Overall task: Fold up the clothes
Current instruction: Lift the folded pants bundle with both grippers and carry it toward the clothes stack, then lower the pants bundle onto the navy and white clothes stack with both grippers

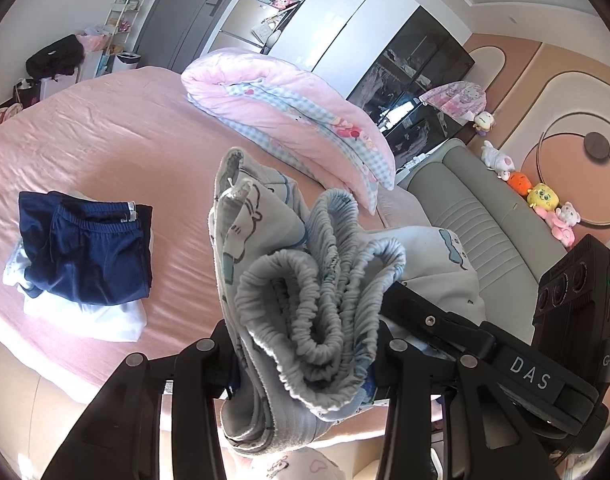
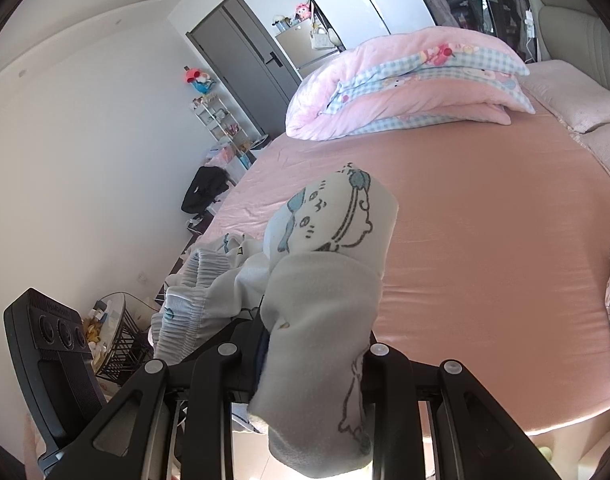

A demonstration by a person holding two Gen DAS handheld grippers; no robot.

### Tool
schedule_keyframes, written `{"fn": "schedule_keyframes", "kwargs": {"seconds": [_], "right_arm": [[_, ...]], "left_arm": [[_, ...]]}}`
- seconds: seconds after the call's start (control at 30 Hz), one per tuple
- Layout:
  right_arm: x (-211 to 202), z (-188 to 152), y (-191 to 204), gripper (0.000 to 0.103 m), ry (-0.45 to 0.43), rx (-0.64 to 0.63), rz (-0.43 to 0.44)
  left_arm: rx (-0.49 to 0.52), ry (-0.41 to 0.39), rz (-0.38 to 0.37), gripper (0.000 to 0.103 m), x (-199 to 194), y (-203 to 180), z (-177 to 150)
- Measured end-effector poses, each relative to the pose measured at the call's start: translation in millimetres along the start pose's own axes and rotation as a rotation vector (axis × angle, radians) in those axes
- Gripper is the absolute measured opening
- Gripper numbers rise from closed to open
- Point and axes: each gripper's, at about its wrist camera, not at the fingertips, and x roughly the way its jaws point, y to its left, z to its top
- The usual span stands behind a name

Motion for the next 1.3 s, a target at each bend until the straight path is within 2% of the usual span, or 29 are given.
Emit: {"fn": "schedule_keyframes", "kwargs": {"seconds": [0.1, 0.33, 0.6, 0.97, 1.2, 1.3], "right_arm": [[12.4, 4.7, 11.2, 0.028, 0.001, 0.001, 0.004], [56.6, 17.7, 50.7, 0.028, 0.038, -0.036, 0.006], [99.4, 17.6, 99.3, 0.028, 0.094, -0.131, 0.037], [122.0, 6.3, 148.8, 0.028, 0.112, -0.24, 0.085], [146.6, 2.9, 161.0, 0.028, 0.134, -0.302, 0.091], [163.0, 3.7, 159.0, 0.028, 0.157, -0.315, 0.093]], "left_arm": [[0.01, 0.002, 0.004, 0.039, 0.6, 12.1, 14.4], [-0.036, -0.015, 0.012, 0.039, 1.1, 57.9, 42.4], [-0.111, -0.067, 0.04, 0.039, -19.5, 107.0, 49.6], [-0.148, -0.122, 0.053, 0.039, -47.8, 153.1, 57.7], [-0.183, -0.119, 0.056, 0.039, -34.6, 183.4, 64.1], [-0.176, -0.104, 0.082, 0.039, -21.9, 192.4, 66.1]]}}
